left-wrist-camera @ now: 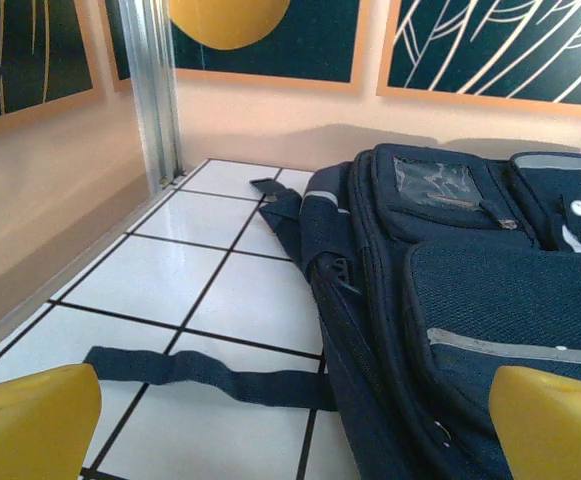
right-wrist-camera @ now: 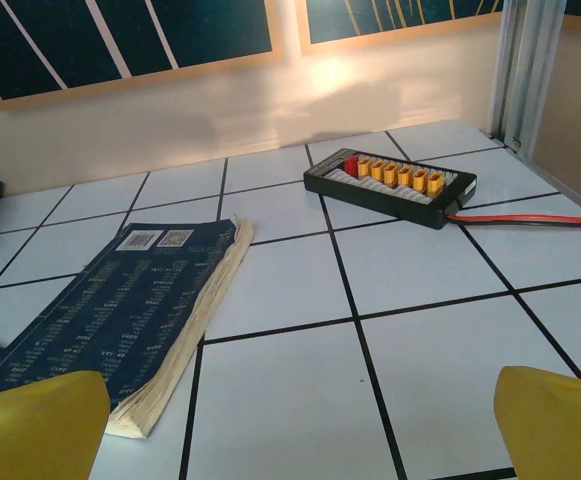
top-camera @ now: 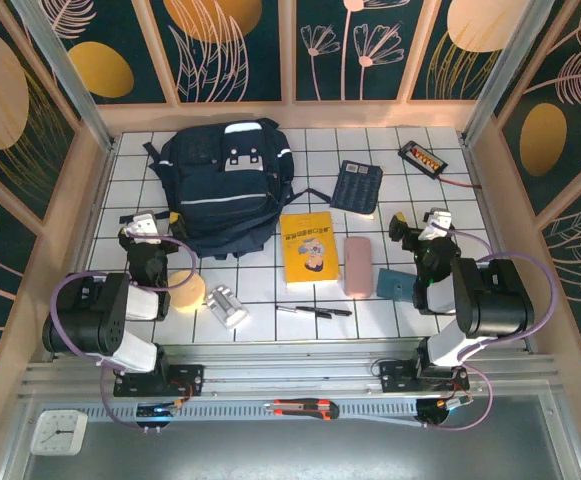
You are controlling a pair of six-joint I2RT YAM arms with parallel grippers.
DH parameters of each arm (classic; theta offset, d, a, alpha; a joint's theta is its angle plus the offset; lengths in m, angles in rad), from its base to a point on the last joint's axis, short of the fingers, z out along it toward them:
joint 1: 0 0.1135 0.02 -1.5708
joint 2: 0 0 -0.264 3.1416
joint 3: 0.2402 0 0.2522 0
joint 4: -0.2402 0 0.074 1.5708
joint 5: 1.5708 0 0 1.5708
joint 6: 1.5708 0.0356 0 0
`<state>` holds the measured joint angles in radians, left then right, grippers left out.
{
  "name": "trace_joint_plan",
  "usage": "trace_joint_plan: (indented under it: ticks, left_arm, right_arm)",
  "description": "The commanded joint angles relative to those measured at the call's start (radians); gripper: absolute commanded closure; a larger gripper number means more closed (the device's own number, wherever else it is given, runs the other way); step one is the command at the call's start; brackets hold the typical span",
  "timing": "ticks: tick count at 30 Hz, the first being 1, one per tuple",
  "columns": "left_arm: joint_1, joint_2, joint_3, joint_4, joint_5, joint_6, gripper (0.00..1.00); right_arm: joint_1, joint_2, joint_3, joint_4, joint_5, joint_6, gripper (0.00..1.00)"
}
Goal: Pack the student bag
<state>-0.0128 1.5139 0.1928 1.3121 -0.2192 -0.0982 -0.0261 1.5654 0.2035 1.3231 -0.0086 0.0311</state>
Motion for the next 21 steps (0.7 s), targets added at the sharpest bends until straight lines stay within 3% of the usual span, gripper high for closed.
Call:
trace_joint_plan:
  ticks: [1, 21]
  left_arm:
    - [0.007, 0.001, 0.013, 0.015, -0.008, -0.014, 0.01]
    - [0.007, 0.002, 0.013, 0.015, -0.008, -0.014, 0.01]
  right_arm:
    - [-0.005, 0.001, 0.017, 0.007, -0.004, -0.014, 0.01]
    - [-0.014, -0.001, 0.018, -0.001, -0.021, -0.011, 0.01]
